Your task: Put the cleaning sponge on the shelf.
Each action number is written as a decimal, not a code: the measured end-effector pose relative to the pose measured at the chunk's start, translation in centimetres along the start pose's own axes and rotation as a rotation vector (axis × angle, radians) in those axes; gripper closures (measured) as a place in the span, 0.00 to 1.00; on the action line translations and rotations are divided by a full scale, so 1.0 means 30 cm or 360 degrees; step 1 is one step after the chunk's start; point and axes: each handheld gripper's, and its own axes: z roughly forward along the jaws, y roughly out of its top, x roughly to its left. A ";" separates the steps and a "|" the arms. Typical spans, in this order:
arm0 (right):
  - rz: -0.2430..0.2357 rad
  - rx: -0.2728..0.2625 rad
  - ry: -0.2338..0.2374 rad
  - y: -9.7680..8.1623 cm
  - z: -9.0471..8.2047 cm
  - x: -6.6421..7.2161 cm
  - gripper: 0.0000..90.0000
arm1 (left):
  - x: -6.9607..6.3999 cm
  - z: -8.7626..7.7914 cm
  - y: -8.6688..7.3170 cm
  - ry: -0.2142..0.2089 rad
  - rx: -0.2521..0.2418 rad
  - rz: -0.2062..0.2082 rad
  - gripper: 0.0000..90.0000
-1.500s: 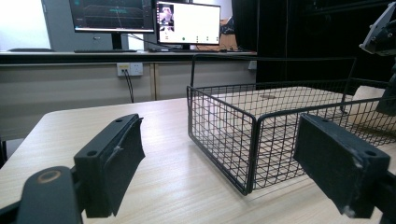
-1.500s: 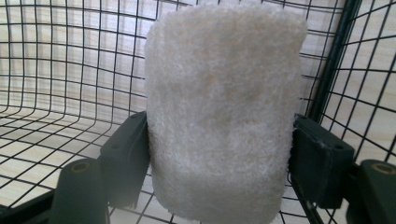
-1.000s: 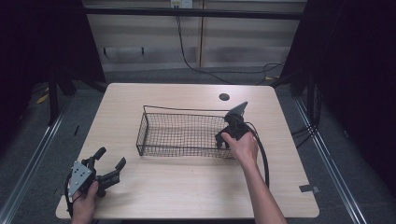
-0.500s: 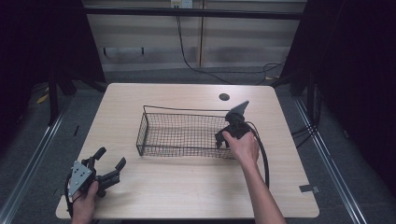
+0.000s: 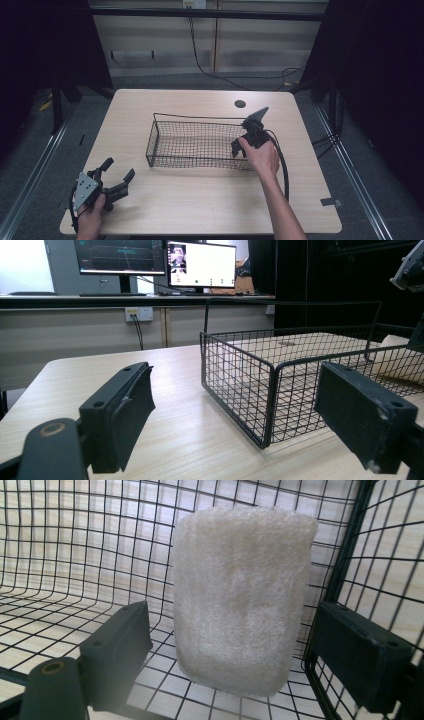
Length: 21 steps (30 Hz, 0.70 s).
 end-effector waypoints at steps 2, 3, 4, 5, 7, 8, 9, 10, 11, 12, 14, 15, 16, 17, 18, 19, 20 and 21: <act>-0.0004 -0.0007 0.0007 -0.003 -0.006 -0.003 0.18 | 0.000 0.000 0.000 0.0000 0.0000 0.0000 0.17; -0.0013 -0.0003 0.0012 -0.004 -0.010 -0.005 0.18 | 0.000 0.000 0.000 0.0000 0.0000 0.0000 0.17; -0.0020 -0.0018 0.0013 -0.005 -0.012 -0.006 0.18 | 0.000 0.000 0.000 0.0000 0.0000 0.0000 0.17; -0.0013 -0.0031 0.0021 -0.006 -0.014 -0.007 0.18 | 0.000 0.000 0.000 0.0000 0.0000 0.0000 0.17; -0.0029 -0.0033 0.0023 -0.008 -0.020 -0.010 0.17 | -0.001 0.000 0.000 0.0005 -0.0001 -0.0006 0.17; -0.0030 -0.0039 0.0026 -0.009 -0.022 -0.009 0.18 | 0.000 0.000 0.000 0.0000 0.0000 -0.0001 0.17; -0.0037 -0.0041 0.0016 -0.009 -0.025 -0.009 0.19 | -0.001 0.000 0.000 0.0004 -0.0001 -0.0005 0.17; -0.0053 -0.0047 0.0005 -0.010 -0.028 -0.009 0.19 | -0.001 0.000 0.000 0.0005 -0.0001 -0.0005 0.17; -0.0034 -0.0062 0.0010 -0.012 -0.038 -0.005 0.18 | 0.000 0.000 0.000 0.0000 -0.0001 -0.0001 0.17; -0.0044 -0.0067 0.0006 -0.013 -0.042 -0.005 0.17 | 0.000 0.000 0.000 0.0000 0.0000 0.0000 0.17; -0.0043 -0.0083 0.0016 -0.014 -0.051 -0.004 0.17 | -0.001 0.000 0.000 0.0004 -0.0001 -0.0006 0.17; -0.0053 -0.0088 0.0015 -0.015 -0.057 -0.006 0.17 | -0.001 0.000 0.000 0.0004 -0.0001 -0.0005 0.17; -0.0061 -0.0093 0.0016 -0.016 -0.061 -0.007 0.17 | -0.001 0.000 0.000 0.0004 -0.0001 -0.0006 0.17; -0.0067 -0.0114 0.0023 -0.018 -0.064 -0.009 0.17 | -0.001 0.000 0.000 0.0004 -0.0001 -0.0006 0.17; -0.0059 -0.0119 0.0030 -0.020 -0.070 -0.009 0.17 | -0.001 0.000 0.000 0.0005 -0.0001 -0.0006 0.17; -0.0073 -0.0142 0.0034 -0.024 -0.075 -0.012 0.17 | 0.000 0.000 0.000 0.0000 0.0000 0.0000 0.17; -0.0085 -0.0156 0.0037 -0.028 -0.080 -0.014 0.17 | 0.000 0.000 0.000 0.0000 0.0000 0.0000 0.17; -0.0086 -0.0156 0.0045 -0.031 -0.086 -0.014 0.17 | 0.000 0.000 0.000 0.0000 0.0000 0.0001 0.17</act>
